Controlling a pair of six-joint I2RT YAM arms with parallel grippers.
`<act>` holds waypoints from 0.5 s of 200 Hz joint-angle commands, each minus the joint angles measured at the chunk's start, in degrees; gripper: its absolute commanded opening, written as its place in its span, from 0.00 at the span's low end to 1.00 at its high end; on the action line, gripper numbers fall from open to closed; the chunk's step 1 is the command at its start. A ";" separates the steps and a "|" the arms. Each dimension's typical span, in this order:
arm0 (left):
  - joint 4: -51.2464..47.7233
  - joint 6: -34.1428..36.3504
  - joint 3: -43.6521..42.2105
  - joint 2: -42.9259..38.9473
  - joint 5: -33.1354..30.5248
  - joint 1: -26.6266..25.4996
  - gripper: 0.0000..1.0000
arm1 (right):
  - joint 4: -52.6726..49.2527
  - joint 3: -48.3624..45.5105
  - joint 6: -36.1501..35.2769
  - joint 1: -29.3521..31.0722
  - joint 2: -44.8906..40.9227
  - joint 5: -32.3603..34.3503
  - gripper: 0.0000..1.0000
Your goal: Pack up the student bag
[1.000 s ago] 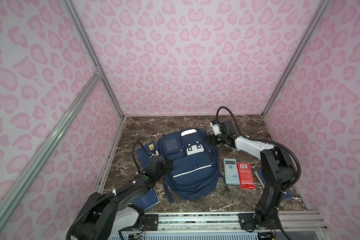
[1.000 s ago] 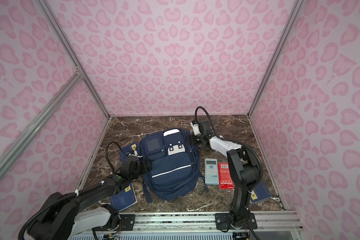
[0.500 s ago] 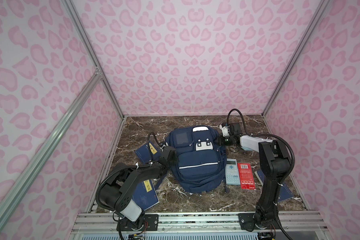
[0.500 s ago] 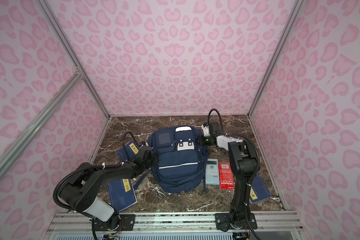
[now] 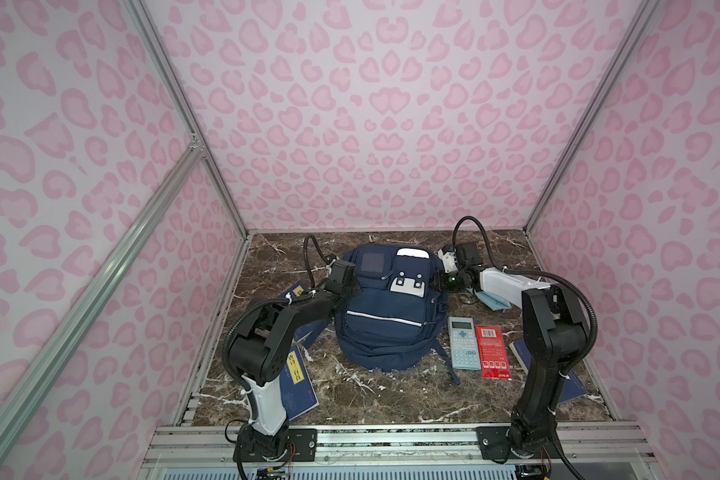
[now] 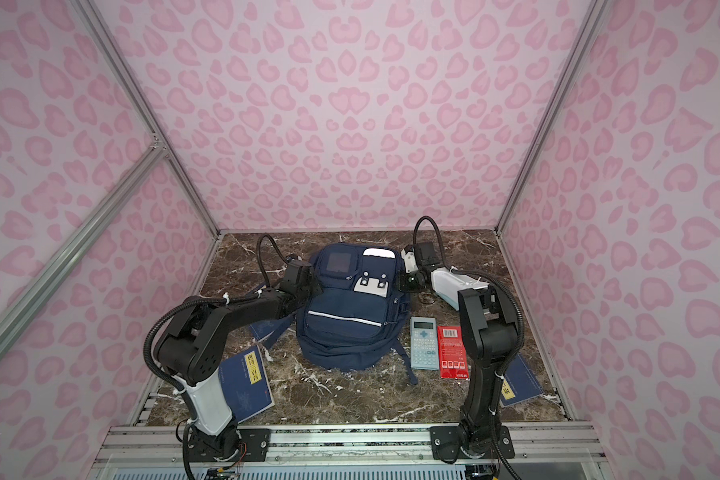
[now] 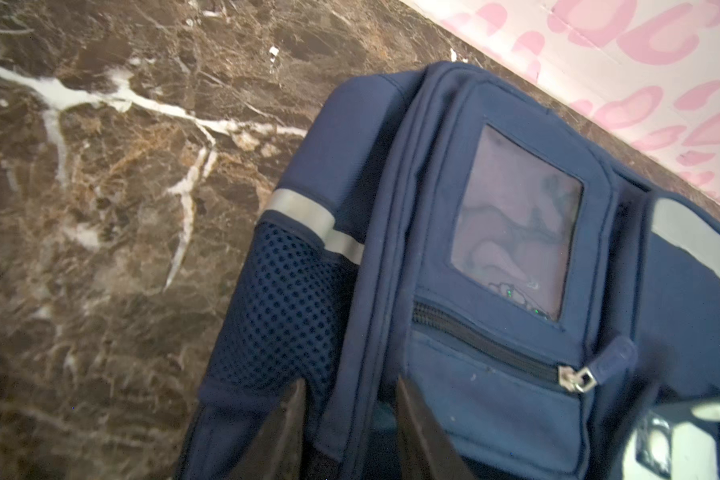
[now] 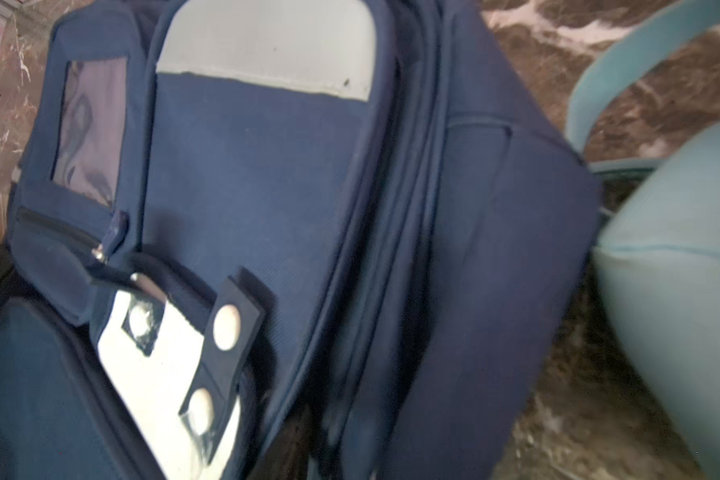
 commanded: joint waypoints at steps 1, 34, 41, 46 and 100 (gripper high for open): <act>2.17 0.92 4.58 3.21 3.97 1.11 0.39 | -1.14 -2.51 1.54 1.34 -1.52 -2.57 0.43; -0.13 1.34 9.14 6.15 4.76 1.47 0.41 | -2.05 -5.86 2.52 2.92 -4.99 -2.34 0.51; -0.38 1.21 9.92 6.60 5.03 1.72 0.42 | -2.40 -6.39 2.43 3.05 -5.51 -2.20 0.54; -0.38 1.14 10.49 6.83 5.35 1.86 0.42 | -2.61 -6.78 2.39 2.96 -5.89 -2.22 0.56; -3.14 3.32 8.63 -2.33 4.47 2.23 0.68 | -4.78 -11.69 3.05 1.11 -13.74 0.83 0.72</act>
